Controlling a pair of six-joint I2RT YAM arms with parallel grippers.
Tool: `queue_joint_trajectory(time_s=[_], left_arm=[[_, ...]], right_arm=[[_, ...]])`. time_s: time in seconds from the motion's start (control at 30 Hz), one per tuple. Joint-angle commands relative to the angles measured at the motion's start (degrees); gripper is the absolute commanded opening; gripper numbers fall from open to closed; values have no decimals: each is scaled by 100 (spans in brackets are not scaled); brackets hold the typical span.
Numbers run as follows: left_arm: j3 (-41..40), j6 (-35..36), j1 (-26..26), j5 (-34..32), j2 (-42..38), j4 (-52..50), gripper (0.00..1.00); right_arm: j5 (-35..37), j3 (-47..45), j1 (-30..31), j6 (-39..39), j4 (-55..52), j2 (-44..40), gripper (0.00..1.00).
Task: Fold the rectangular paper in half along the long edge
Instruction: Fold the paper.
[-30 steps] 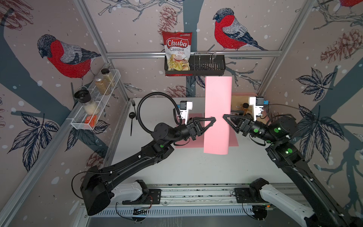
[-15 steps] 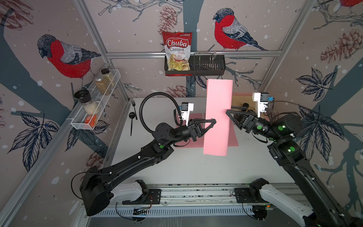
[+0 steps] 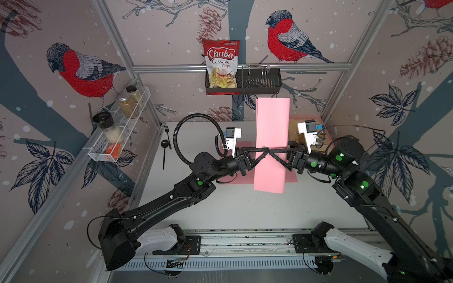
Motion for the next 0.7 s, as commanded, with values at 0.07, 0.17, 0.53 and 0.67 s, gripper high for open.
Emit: queue_joint_trajectory(time_s=[0.07, 0.17, 0.53, 0.67], left_arm=[[54, 146, -30, -47, -59, 36, 0], [39, 155, -31, -56, -75, 33, 0], [39, 311, -97, -148, -141, -125, 0], [30, 326, -110, -166, -141, -124, 0]], right_arm=[[307, 59, 74, -274, -173, -20, 50], [369, 78, 73, -309, -219, -22, 44], [634, 204, 65, -516, -518, -75, 29], [649, 202, 65, -502, -513, -75, 21]])
